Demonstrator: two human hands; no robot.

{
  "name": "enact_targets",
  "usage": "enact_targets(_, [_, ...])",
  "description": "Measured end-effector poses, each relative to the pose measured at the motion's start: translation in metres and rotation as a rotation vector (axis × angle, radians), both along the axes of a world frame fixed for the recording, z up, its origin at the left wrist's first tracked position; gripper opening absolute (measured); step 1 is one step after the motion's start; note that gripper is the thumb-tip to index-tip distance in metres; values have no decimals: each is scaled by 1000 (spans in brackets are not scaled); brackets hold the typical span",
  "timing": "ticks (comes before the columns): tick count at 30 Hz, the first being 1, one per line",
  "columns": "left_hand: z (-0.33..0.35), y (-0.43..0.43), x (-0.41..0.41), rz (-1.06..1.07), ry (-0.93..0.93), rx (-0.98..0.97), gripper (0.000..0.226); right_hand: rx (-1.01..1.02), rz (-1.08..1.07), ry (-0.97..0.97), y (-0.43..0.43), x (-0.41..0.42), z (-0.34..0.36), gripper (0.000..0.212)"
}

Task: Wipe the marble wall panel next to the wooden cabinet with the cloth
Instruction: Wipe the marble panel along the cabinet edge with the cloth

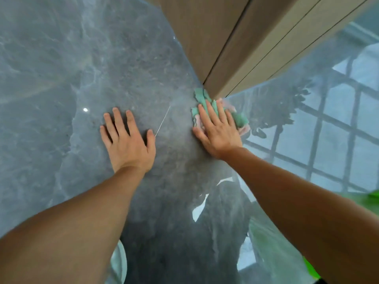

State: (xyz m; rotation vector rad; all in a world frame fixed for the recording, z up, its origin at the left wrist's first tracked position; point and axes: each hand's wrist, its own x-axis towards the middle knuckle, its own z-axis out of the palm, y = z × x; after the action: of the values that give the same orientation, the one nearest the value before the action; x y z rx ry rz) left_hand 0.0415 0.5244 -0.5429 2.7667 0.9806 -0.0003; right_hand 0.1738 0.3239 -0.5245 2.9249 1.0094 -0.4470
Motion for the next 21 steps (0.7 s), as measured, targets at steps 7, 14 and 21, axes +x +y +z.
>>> enact_targets(7, [-7,0,-1,-11,-26,15,78,-63,108,-92,-62,49,-2,58])
enact_targets(14, [-12,3,-2,-21,-94,24,77,-124,102,-79,-105,96,0,58])
enact_targets(21, [-11,0,0,-16,-60,42,77,-19,-851,-35,-77,112,-3,68])
